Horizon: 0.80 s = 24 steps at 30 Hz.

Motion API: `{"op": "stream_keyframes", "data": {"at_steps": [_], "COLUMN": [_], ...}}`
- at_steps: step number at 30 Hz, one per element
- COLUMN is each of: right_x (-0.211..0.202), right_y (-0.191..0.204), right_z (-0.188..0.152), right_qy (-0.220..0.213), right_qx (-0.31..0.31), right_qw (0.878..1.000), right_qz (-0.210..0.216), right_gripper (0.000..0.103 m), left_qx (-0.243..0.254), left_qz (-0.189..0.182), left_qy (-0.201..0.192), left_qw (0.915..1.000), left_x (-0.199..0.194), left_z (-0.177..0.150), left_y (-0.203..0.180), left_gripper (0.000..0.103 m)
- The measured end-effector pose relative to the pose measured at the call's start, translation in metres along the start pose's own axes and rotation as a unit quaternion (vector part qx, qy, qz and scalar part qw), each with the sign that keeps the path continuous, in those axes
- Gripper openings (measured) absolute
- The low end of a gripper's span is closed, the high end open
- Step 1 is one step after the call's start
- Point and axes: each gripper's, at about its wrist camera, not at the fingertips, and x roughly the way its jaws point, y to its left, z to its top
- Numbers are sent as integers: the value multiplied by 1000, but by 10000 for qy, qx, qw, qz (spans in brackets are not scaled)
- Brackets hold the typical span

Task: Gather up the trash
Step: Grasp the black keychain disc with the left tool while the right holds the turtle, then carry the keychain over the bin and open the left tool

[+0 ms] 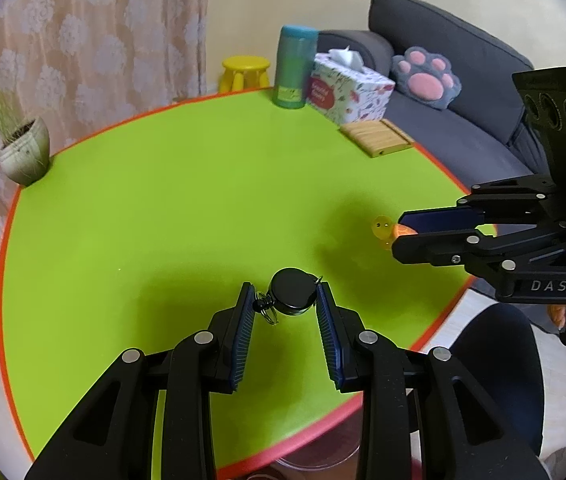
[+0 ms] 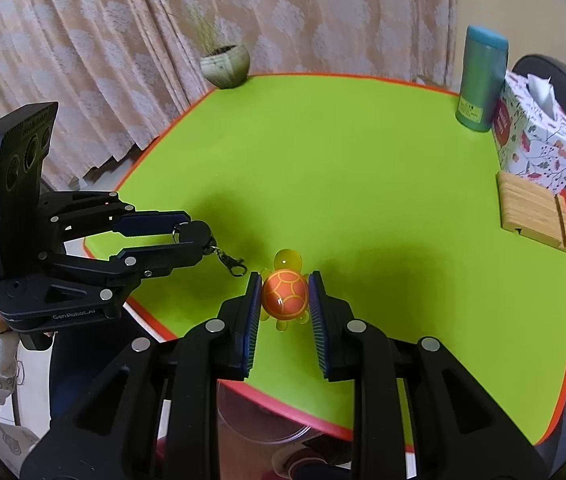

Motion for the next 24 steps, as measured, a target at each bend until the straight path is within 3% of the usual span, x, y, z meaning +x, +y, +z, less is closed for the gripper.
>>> {"op": "stream_keyframes", "data": {"at_steps": [13, 24], "right_x": [-48, -65], "right_y": [33, 52], "right_z": [-41, -74], "right_qy": [-488, -529], "right_qx": [-104, -128], "right_qw": [9987, 9985], "right_qz": [44, 90], "right_gripper": [24, 24], "left_qx": [110, 66], "left_qz": [-104, -219], "left_qy": [-403, -368], "left_qw": [9991, 9991], "left_x": [-48, -60], "left_z": [-28, -61], "left_y": [-25, -38], "left_gripper": [31, 31]}}
